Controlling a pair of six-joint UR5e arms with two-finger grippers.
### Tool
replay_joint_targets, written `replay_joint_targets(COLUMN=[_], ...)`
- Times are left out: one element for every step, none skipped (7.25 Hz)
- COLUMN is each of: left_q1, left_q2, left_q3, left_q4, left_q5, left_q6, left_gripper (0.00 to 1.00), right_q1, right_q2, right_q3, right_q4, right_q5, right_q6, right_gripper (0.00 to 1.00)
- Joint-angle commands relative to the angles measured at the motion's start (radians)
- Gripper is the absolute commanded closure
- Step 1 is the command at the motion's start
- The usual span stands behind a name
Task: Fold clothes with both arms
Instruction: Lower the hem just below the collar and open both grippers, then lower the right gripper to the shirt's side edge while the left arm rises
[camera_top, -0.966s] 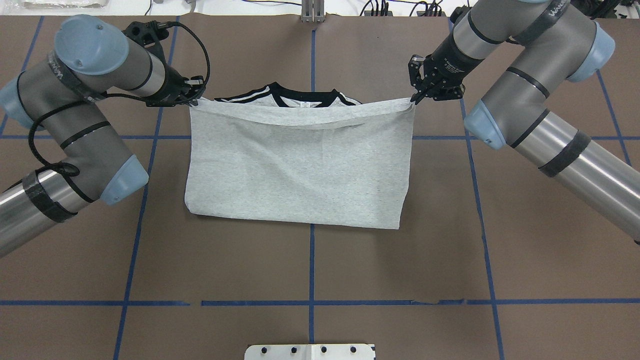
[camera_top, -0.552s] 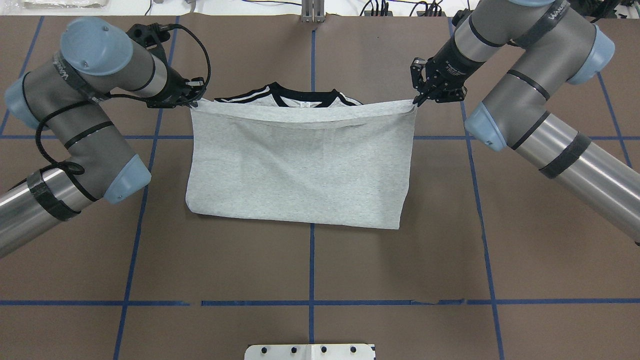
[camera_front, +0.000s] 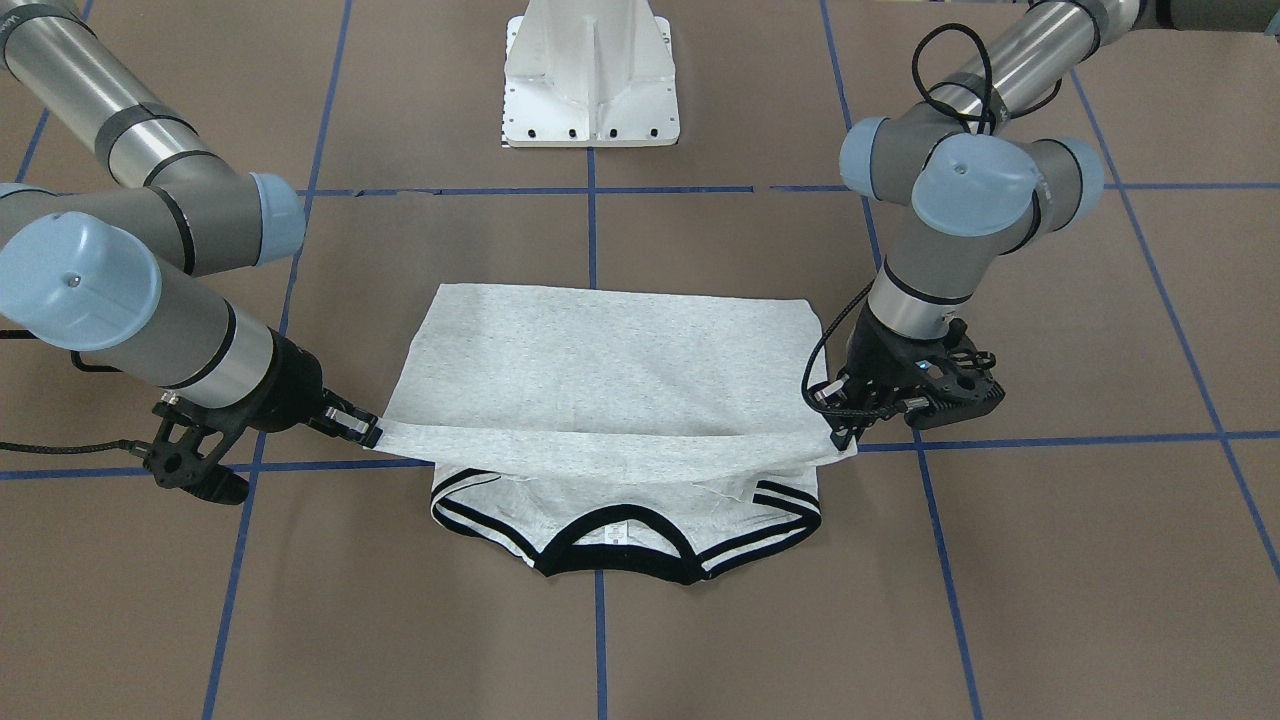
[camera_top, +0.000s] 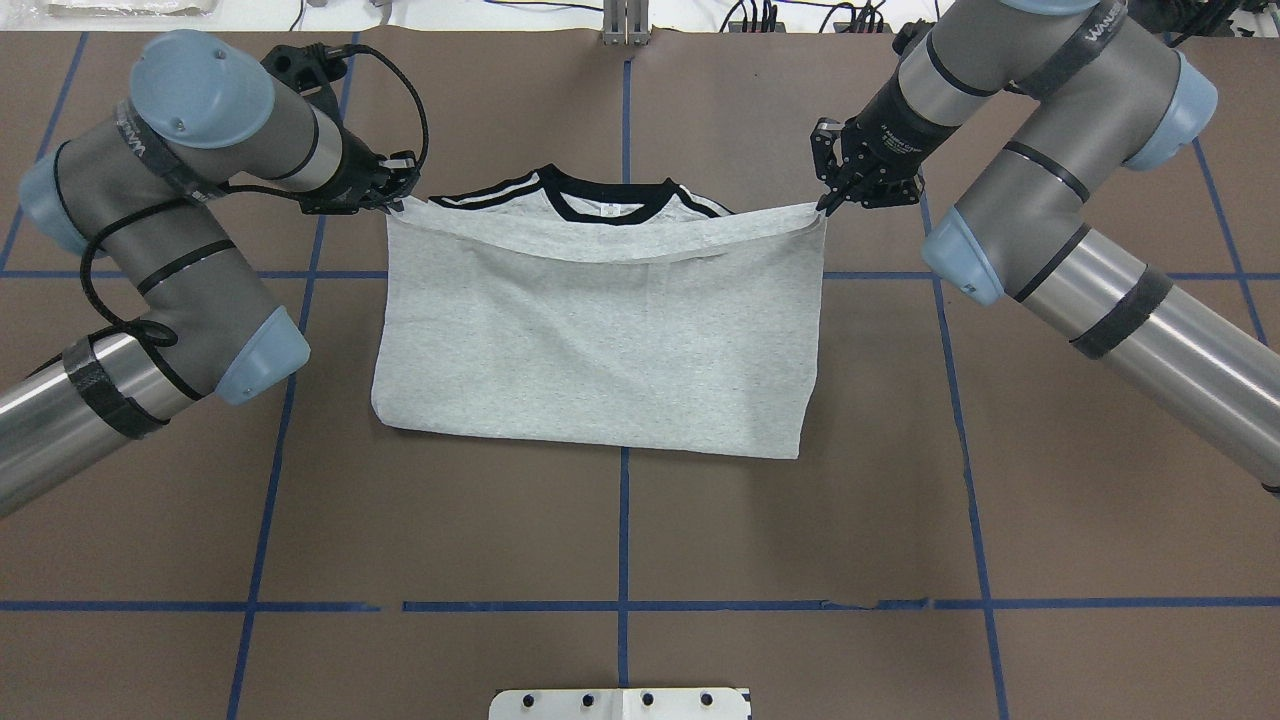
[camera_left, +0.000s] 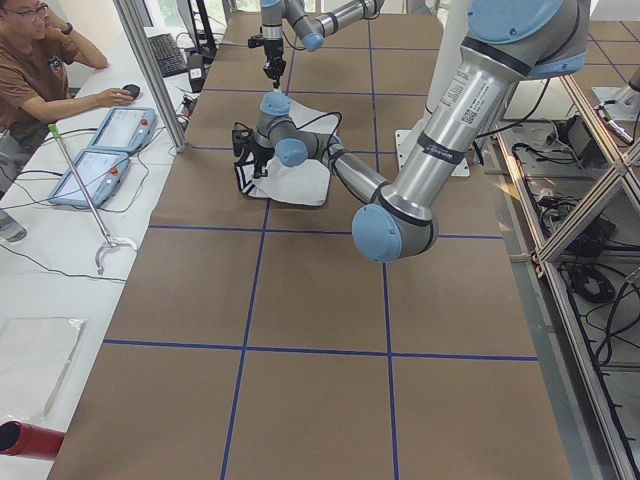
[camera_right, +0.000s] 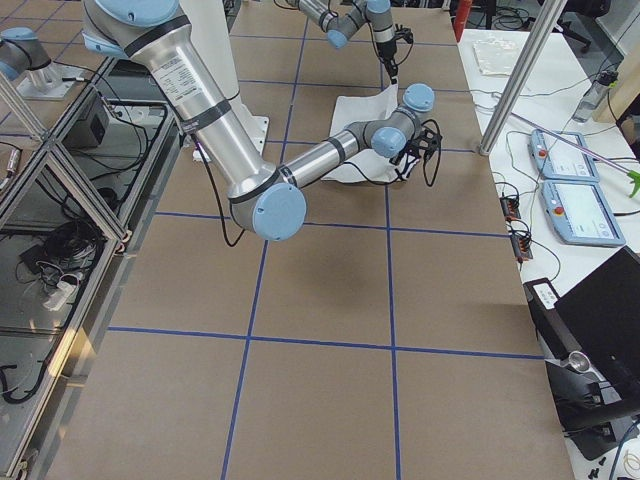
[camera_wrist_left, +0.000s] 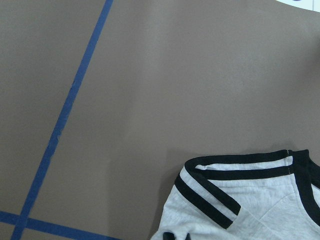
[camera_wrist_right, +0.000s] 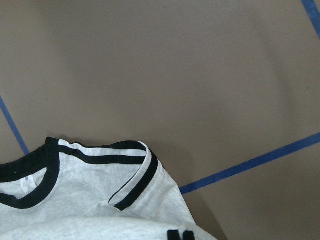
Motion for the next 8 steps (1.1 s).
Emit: replay_joint_targets(left_q1=[0.003,-0.002,-0.014,-0.023,-0.025,-0.024,-0.025,-0.025], left_q2=[-0.037,-0.038,-0.038,-0.036,-0.036,-0.036,-0.03,-0.025], left_q3=[0.057,0.06,0.06,0.059,0.054,0.053,0.039,0.016], left_q4=[-0.02,-0.02,-0.02,-0.02,-0.02,-0.02,-0.019,-0.017], left_q5=[0.002,0.002,0.002,0.0,0.0,0.0,0.0,0.002], left_q6=[-0.069,-0.067,-0.062,-0.06,-0.06,-0.06,-0.06,-0.06], left_gripper=[0.01,0.01,0.01,0.01,0.01,0.01,0.01,0.01], right_q1=[-0.005,-0.001,0.002,0.001,-0.036,-0.107,-0.213,-0.288], right_q2=[-0.007,-0.013,-0.024,-0.034,-0.06,-0.129,-0.19,-0.197], right_q3=[0.001,-0.002,0.001,0.022,0.074,0.179,0.253,0.284], right_q4=[0.003,0.023,0.027,0.03,0.029,0.026,0.026,0.024], right_q5=[-0.001,-0.001,0.003,0.005,-0.012,-0.076,-0.207,-0.316], right_q6=[-0.002,-0.024,-0.085,-0.082,-0.074,-0.064,-0.044,-0.032], right_gripper=[0.0,0.0,0.0,0.0,0.0,0.0,0.0,0.0])
